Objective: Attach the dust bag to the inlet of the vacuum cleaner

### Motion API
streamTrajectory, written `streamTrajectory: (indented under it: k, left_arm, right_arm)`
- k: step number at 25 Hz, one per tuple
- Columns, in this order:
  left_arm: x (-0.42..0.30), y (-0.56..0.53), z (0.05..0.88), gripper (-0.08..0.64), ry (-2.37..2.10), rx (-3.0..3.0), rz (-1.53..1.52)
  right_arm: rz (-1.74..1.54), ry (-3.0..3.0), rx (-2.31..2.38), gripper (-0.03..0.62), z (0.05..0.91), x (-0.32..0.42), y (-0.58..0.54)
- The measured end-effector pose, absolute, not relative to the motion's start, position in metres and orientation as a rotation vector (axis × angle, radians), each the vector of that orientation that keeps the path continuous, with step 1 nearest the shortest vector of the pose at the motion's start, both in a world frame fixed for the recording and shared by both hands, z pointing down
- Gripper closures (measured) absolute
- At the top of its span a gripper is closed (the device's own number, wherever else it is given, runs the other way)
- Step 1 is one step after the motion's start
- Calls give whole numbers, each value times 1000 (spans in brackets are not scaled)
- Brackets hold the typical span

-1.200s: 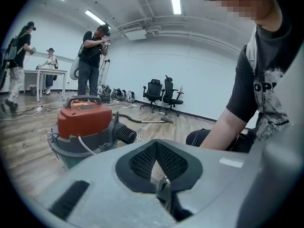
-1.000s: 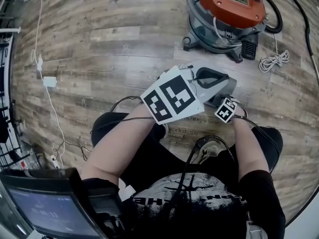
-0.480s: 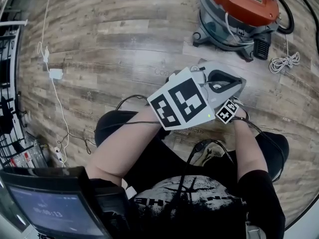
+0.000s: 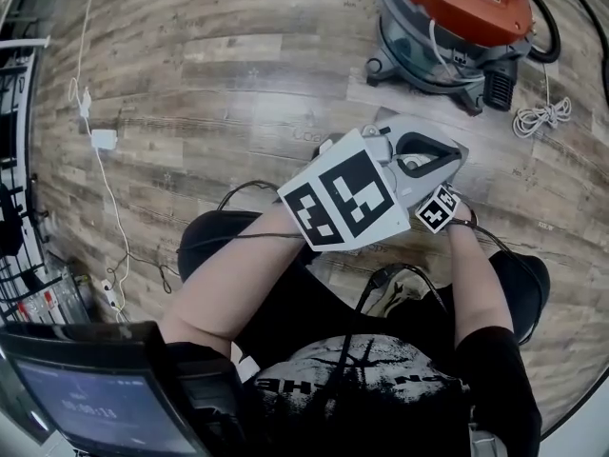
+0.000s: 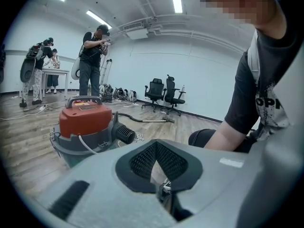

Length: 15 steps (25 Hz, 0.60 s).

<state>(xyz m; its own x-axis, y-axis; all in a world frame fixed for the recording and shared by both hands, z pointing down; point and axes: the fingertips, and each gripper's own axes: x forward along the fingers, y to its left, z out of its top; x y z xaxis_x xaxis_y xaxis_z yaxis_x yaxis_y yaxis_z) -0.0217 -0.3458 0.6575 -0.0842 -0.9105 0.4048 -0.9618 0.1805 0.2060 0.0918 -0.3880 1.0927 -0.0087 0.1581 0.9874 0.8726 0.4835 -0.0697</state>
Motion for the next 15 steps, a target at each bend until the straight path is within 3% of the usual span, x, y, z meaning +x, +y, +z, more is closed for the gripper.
streamTrajectory:
  k: [10, 11, 15]
  left_arm:
    - [-41, -345, 679, 556, -1962, 1756, 198]
    - [-43, -345, 684, 504, -1948, 1753, 217]
    - [-45, -342, 714, 415, -1849, 1738, 418]
  right_arm:
    - [-757, -1586, -1063, 575, 1000, 34, -382]
    - [-752, -1606, -1067, 575, 986, 27, -385]
    - [-673, -1668, -1079, 575, 939, -1, -398]
